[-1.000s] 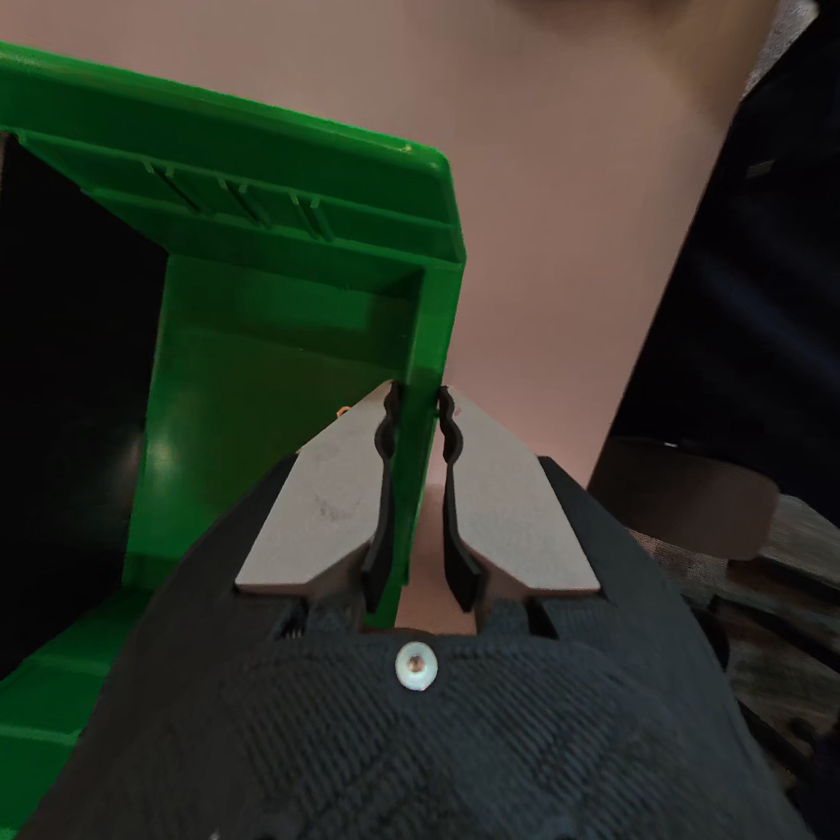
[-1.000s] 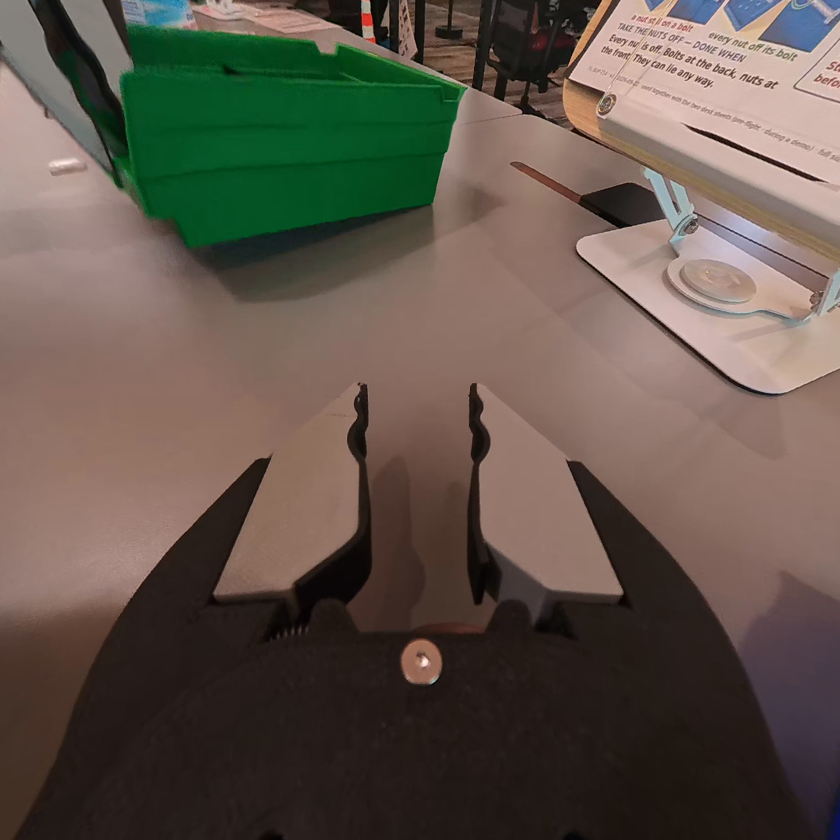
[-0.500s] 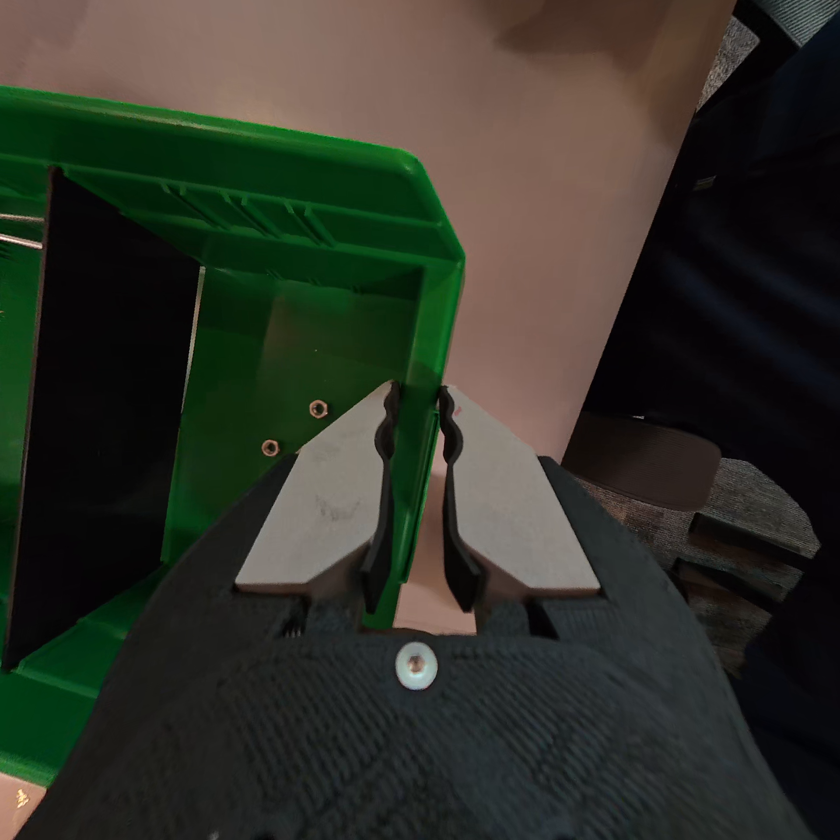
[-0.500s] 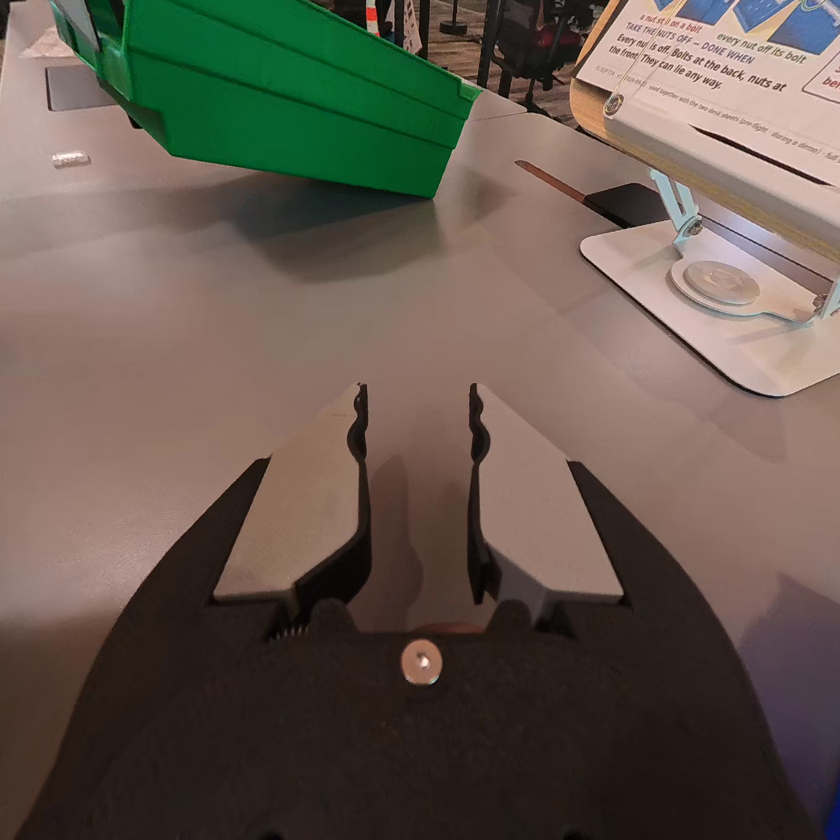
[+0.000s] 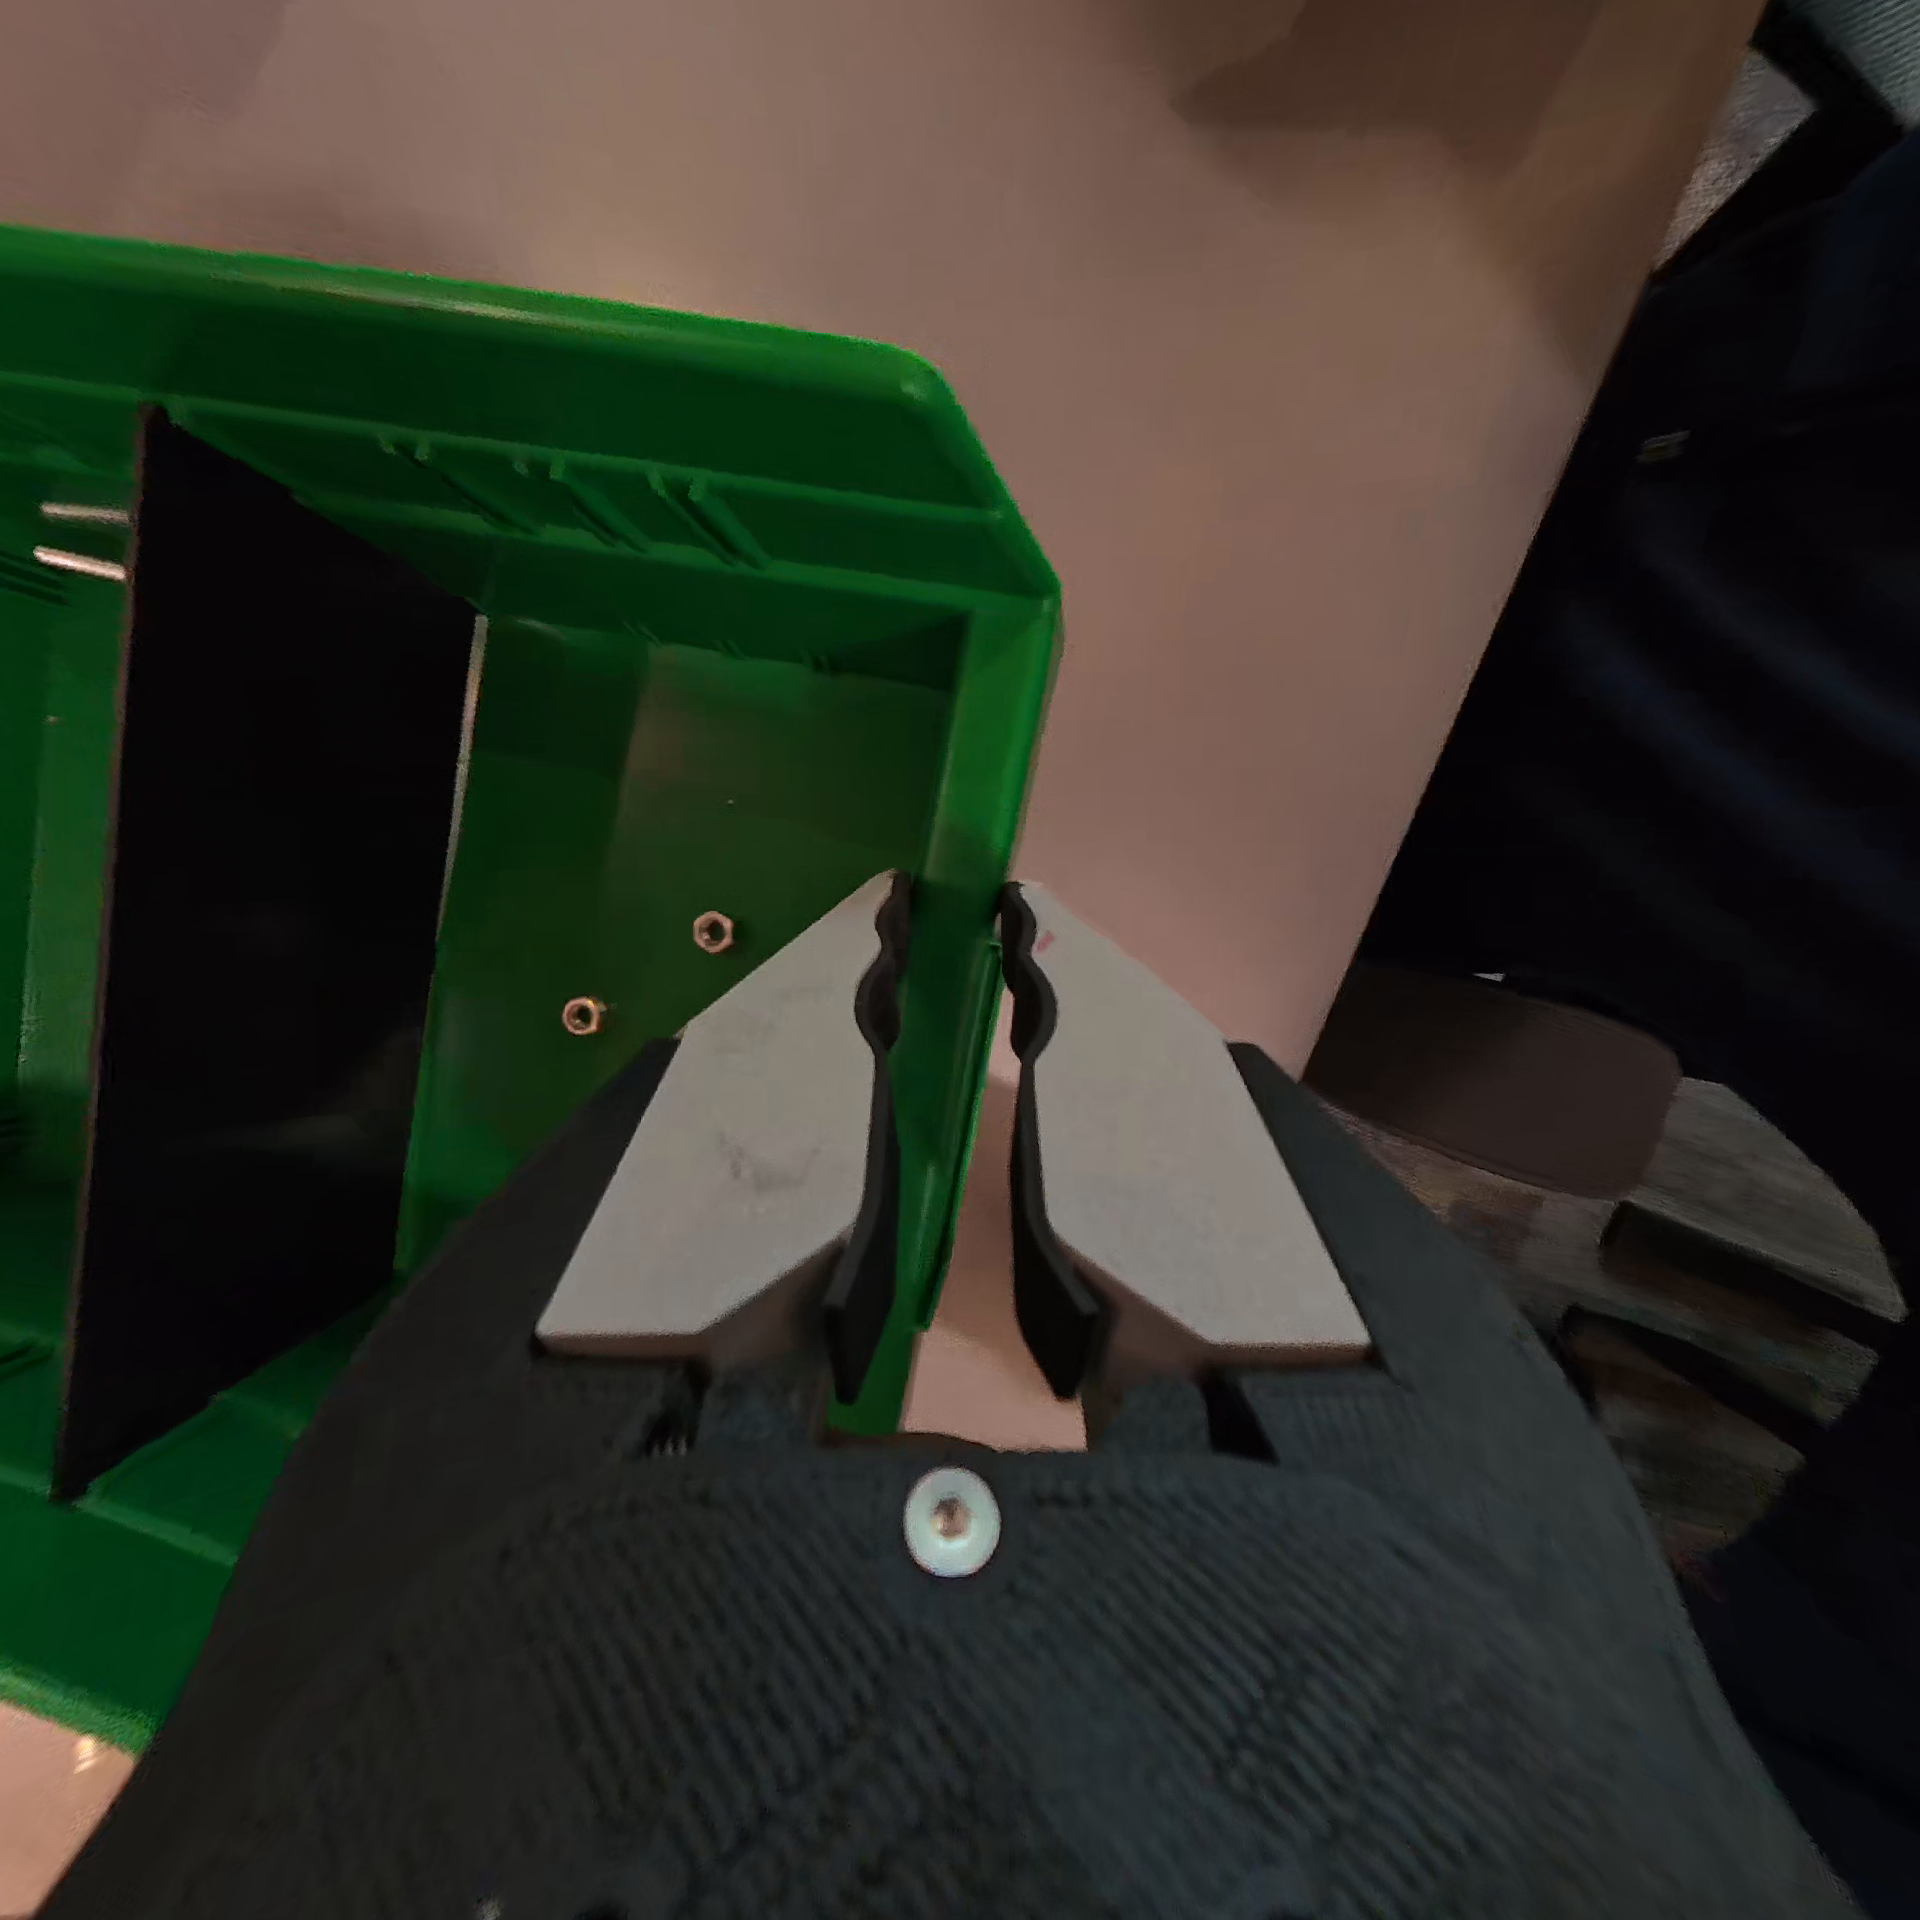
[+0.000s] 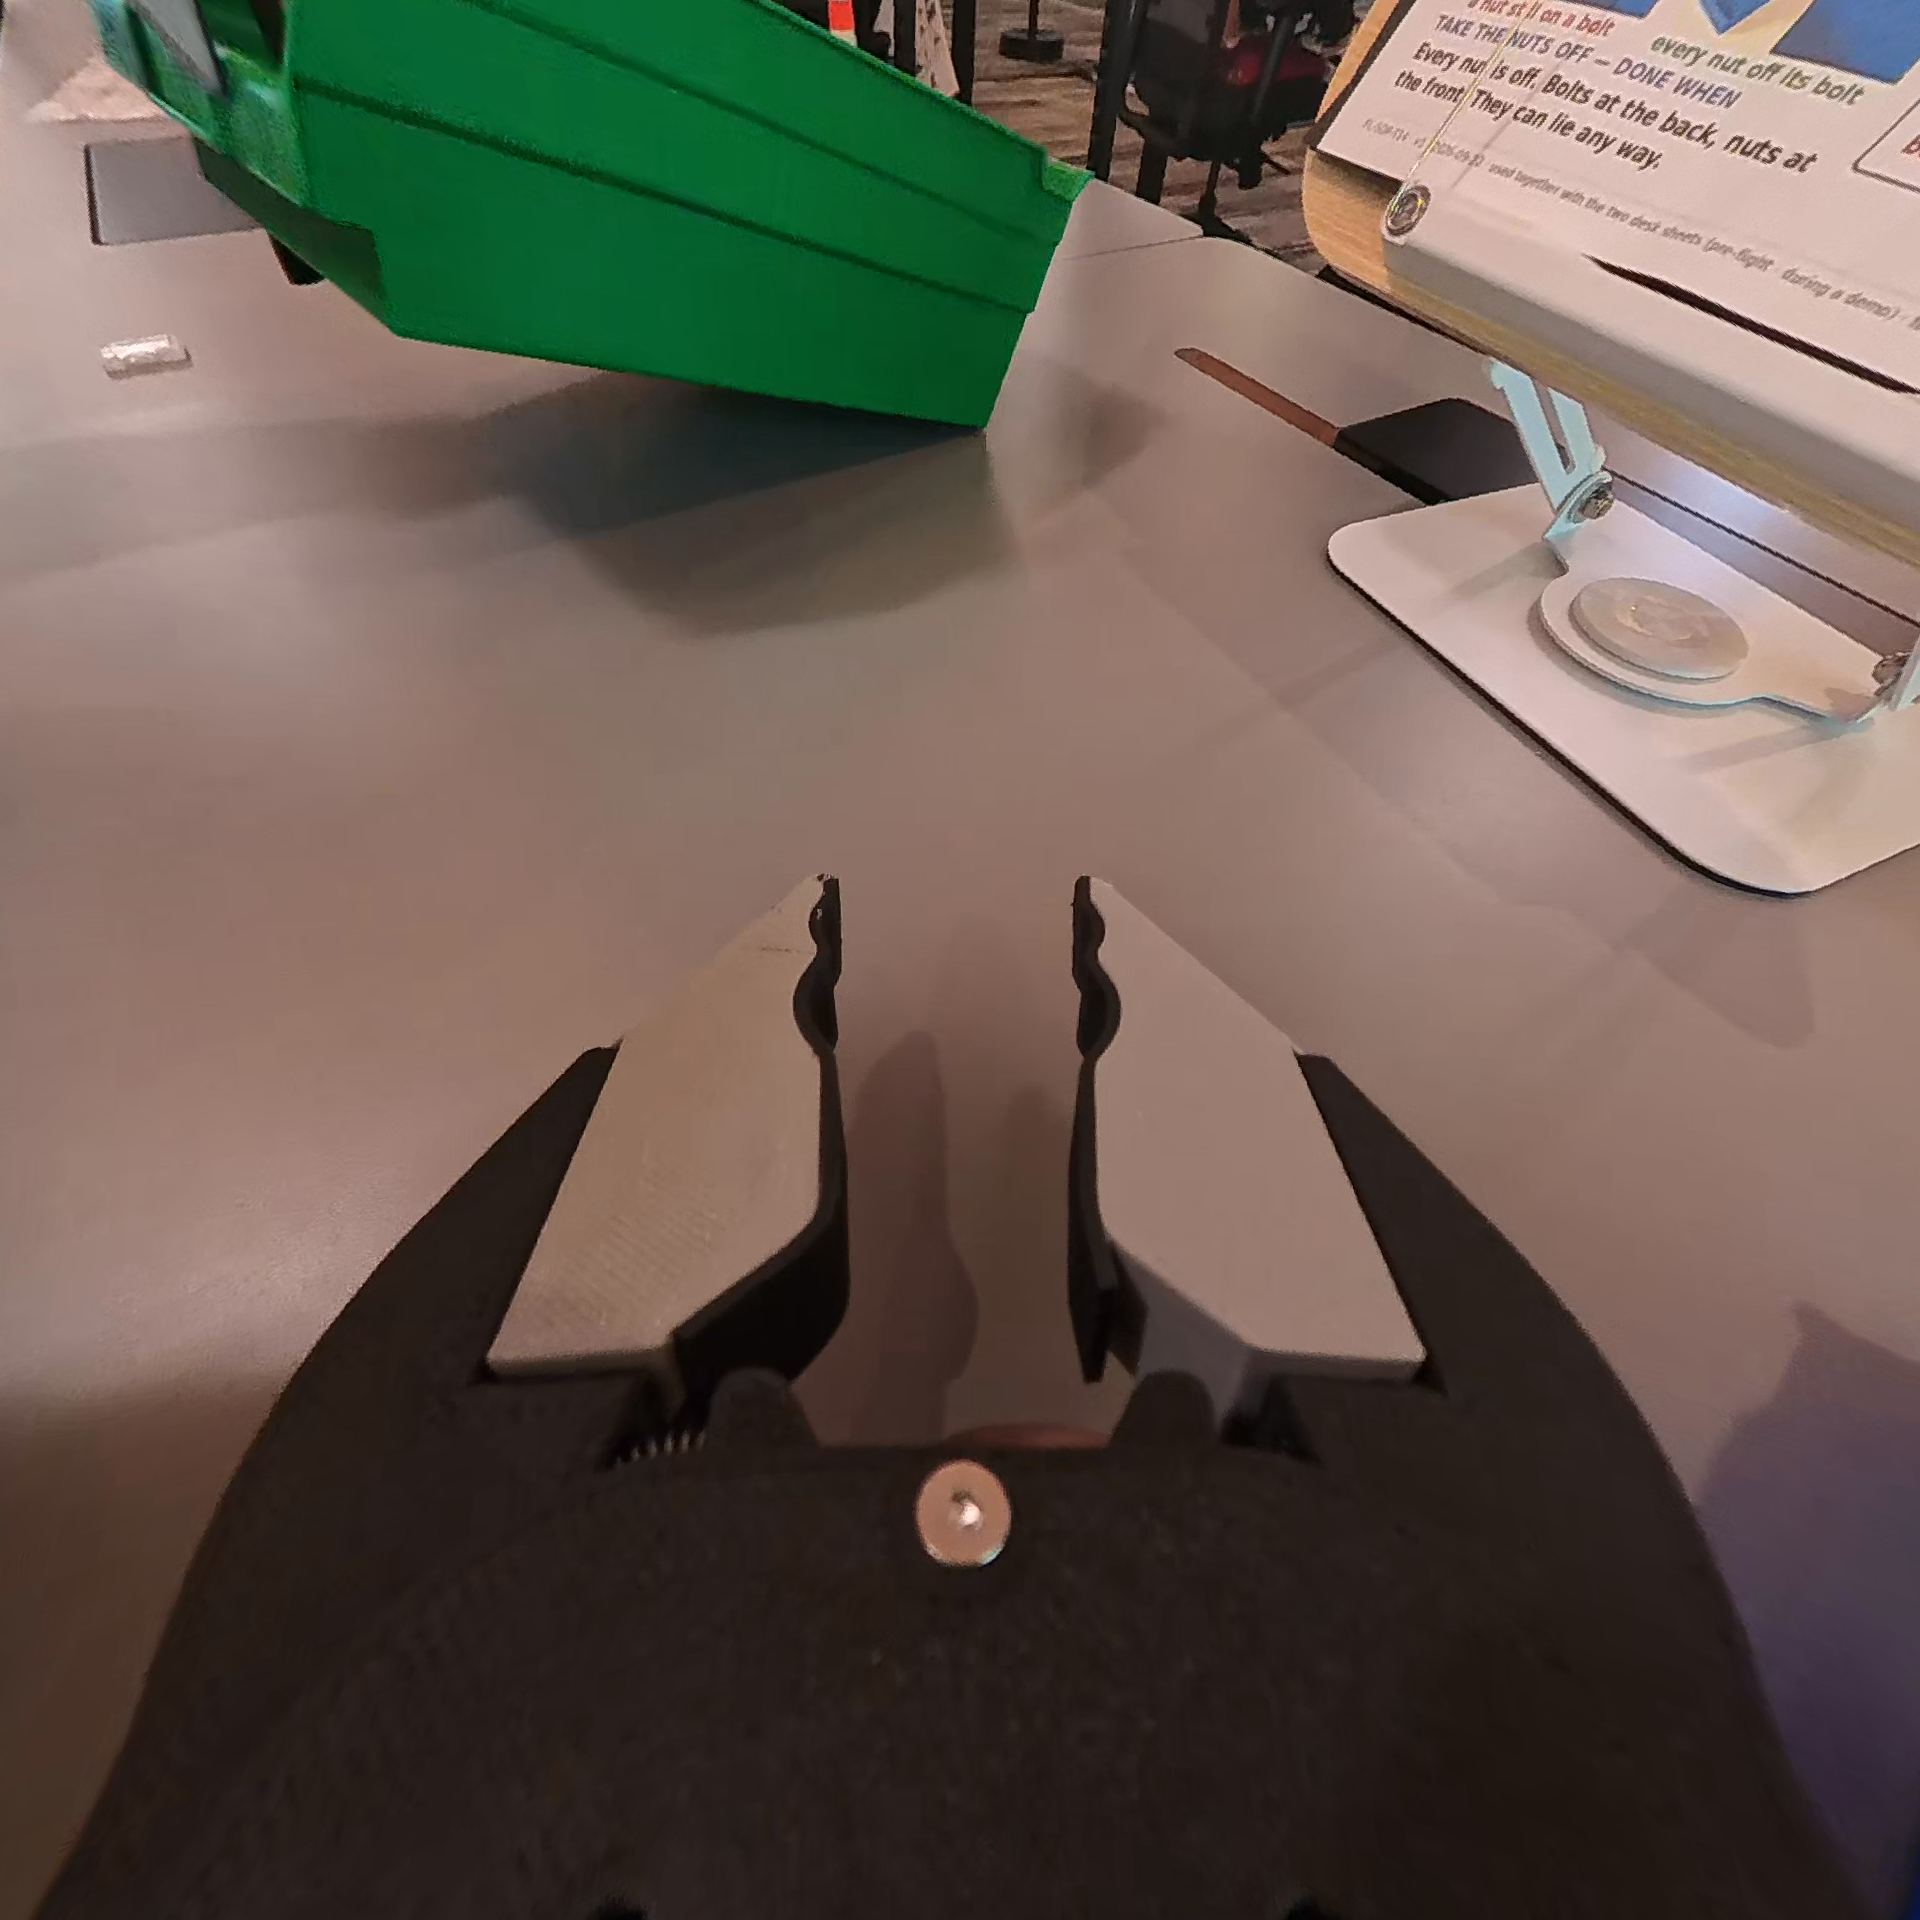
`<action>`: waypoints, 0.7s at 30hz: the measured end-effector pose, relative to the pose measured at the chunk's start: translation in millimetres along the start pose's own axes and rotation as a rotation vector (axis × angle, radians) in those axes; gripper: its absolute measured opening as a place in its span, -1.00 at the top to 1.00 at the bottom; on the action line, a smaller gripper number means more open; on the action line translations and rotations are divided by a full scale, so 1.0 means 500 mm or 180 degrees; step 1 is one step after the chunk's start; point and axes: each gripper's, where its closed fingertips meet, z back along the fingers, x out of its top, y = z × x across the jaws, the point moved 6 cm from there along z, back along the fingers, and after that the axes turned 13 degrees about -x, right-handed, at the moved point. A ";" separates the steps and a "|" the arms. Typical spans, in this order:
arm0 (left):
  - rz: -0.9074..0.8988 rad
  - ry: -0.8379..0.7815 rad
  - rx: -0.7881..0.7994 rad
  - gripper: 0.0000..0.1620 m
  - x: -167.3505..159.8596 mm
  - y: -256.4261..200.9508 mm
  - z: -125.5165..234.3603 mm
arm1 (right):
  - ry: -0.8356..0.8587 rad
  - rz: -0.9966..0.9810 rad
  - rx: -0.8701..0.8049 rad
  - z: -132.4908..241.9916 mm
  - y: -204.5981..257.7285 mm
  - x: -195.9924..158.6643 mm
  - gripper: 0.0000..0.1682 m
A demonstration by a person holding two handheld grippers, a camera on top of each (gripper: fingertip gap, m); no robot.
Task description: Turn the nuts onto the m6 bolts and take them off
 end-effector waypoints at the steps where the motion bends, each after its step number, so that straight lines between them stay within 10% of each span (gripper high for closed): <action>1: -0.0054 -0.0040 -0.0005 0.80 0.006 -0.006 0.005 | 0.0006 0.0005 0.0001 0.000 0.000 0.000 0.51; 21: -0.0075 0.0033 0.0097 0.80 -0.017 -0.007 -0.022 | 0.0035 0.0045 0.0002 -0.002 0.003 -0.002 0.50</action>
